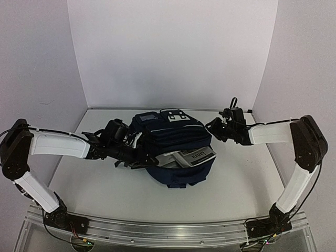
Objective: Pack the student bag
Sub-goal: Adjust the student bag at the center of the board, then zip the student bag at the center of the board.
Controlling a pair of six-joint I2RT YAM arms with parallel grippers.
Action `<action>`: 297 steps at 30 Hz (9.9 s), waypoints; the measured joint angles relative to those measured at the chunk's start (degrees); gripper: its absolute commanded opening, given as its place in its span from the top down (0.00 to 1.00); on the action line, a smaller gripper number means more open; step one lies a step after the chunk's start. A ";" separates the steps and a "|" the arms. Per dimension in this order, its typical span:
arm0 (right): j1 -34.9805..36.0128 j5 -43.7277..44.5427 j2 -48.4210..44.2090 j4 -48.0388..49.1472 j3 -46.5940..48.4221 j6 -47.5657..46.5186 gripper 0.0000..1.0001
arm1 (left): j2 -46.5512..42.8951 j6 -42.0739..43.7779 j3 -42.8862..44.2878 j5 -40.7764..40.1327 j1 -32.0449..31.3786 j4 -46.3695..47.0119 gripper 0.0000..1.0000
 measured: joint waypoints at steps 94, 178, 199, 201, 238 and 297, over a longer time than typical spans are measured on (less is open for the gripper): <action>8.05 -10.35 -19.59 -8.24 -11.17 18.66 1.00 | 15.58 20.73 2.66 -8.53 6.02 11.59 0.83; 41.49 19.76 -23.10 -33.75 -6.00 15.97 0.61 | 6.68 -14.95 -3.02 -11.28 6.12 7.17 0.23; 41.47 25.10 -9.18 -28.61 -1.37 22.46 0.66 | 12.96 -15.98 -1.38 -14.25 6.29 13.76 0.79; 41.47 25.86 -8.28 -28.52 -0.95 22.92 0.66 | 12.98 -15.70 -1.07 -14.69 6.29 13.78 0.86; 40.36 24.72 -2.80 -30.77 5.69 22.07 1.00 | 10.60 -9.97 -0.62 -10.17 14.88 9.62 1.00; 39.68 6.96 8.44 -22.04 16.65 9.04 1.00 | -10.29 -24.16 -27.92 -12.83 8.22 22.48 0.55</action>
